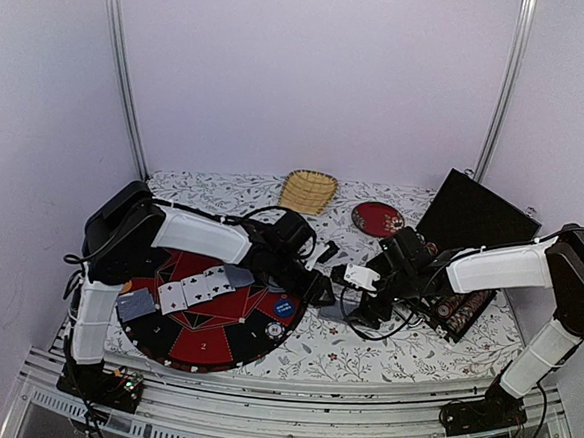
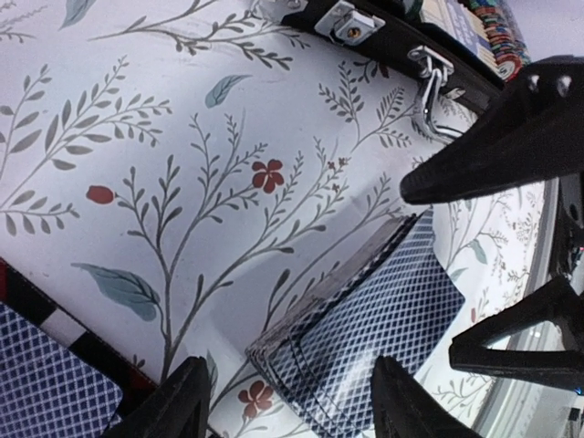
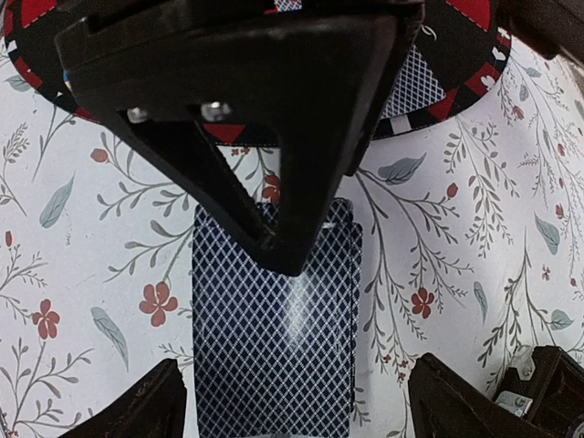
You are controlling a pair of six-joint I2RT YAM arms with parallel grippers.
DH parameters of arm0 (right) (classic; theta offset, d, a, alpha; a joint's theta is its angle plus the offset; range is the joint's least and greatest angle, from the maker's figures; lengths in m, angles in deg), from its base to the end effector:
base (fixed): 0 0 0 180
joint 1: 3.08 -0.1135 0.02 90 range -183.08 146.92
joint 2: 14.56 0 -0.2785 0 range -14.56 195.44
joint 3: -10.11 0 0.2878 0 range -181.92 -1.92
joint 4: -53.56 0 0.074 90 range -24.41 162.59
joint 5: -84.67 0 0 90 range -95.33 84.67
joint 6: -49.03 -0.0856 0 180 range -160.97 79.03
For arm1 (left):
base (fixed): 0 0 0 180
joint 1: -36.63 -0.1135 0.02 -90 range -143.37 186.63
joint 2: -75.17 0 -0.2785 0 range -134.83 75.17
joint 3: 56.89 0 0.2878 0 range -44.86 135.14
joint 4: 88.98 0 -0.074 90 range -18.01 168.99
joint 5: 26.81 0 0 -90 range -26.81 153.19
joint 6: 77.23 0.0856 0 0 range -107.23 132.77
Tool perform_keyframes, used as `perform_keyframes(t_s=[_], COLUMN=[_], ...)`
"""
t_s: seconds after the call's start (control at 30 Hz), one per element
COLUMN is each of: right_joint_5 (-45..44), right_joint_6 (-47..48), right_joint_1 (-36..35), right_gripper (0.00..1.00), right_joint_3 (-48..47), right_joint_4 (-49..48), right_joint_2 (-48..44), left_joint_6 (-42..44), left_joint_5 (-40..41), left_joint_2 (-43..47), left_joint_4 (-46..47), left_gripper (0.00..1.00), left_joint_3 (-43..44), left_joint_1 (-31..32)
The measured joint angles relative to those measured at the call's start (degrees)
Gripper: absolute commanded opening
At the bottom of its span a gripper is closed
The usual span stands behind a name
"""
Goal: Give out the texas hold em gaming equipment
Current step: Adjust the poker card at the center of the board, then pick up the poker card from the face-down deck piles.
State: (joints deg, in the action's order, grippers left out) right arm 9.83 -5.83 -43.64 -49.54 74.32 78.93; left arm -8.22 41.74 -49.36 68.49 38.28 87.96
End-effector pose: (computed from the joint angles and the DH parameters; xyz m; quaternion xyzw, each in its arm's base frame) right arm 0.2641 0.2555 0.1035 -0.6111 0.7211 0.1398 0.2951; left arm 0.3027 -0.4283 0.0809 0.3017 0.8804 -0.3313 0.1552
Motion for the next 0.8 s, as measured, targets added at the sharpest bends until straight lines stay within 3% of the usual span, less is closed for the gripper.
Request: perform_keyframes(t_s=[0.57, 0.8], right_joint_5=[-1.7, -2.84], right_joint_6=[0.96, 1.92], right_joint_1=[0.11, 0.11], right_gripper=[0.9, 0.9], right_joint_3=[3.54, 4.22], right_joint_4=[-0.57, -0.66], right_joint_2=[-4.09, -5.7], left_joint_6=[2.64, 5.53], left_joint_5=[4.48, 10.49], left_joint_2=[-5.16, -5.01], left_joint_4=[-2.75, -4.0], left_gripper=[0.56, 0.35], left_joint_3=[7.98, 7.91], left_joint_1=[2.86, 4.15])
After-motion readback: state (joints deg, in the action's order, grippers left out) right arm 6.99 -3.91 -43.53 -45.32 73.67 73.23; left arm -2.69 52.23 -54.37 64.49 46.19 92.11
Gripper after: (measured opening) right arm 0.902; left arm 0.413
